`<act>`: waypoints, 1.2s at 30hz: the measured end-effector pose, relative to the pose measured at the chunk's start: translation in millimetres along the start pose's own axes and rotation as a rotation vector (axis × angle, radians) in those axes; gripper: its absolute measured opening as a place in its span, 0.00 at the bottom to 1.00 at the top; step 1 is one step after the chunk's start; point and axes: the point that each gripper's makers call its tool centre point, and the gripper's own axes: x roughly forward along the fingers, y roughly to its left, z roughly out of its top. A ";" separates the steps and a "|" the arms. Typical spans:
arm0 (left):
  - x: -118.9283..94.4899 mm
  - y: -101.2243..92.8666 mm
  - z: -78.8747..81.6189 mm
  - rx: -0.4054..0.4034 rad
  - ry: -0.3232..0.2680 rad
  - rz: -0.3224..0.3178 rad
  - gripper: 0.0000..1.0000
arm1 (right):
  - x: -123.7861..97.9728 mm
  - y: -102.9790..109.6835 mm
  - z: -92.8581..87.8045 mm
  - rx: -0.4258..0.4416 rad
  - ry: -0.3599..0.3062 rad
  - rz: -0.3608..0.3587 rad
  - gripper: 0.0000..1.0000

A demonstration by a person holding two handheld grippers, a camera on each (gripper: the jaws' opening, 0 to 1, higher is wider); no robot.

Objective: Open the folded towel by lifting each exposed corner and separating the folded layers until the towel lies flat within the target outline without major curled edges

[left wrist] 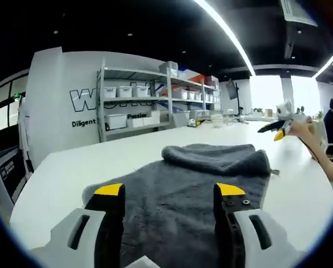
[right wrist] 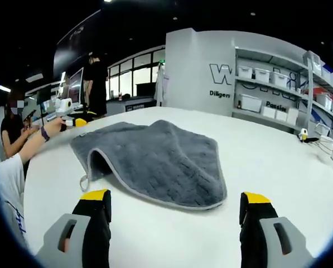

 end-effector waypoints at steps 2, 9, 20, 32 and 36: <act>-4.2 -17.6 -3.7 0.022 0.021 -0.039 0.72 | -1.2 -2.9 -0.6 0.011 -0.005 -0.005 0.98; -15.9 -63.2 -4.7 0.083 0.014 -0.120 0.95 | 0.6 -8.7 -4.5 0.025 0.009 -0.015 0.98; -41.9 -89.4 -7.1 0.100 -0.033 -0.145 0.99 | 10.1 -9.8 -7.1 0.055 0.002 0.006 0.98; -39.1 -72.3 -25.3 -0.003 -0.004 -0.119 0.99 | 42.8 11.5 -12.8 -0.095 0.001 -0.001 0.92; -40.2 -73.8 -18.2 -0.003 -0.033 -0.125 0.99 | 56.0 7.4 -1.8 -0.073 -0.085 0.009 0.75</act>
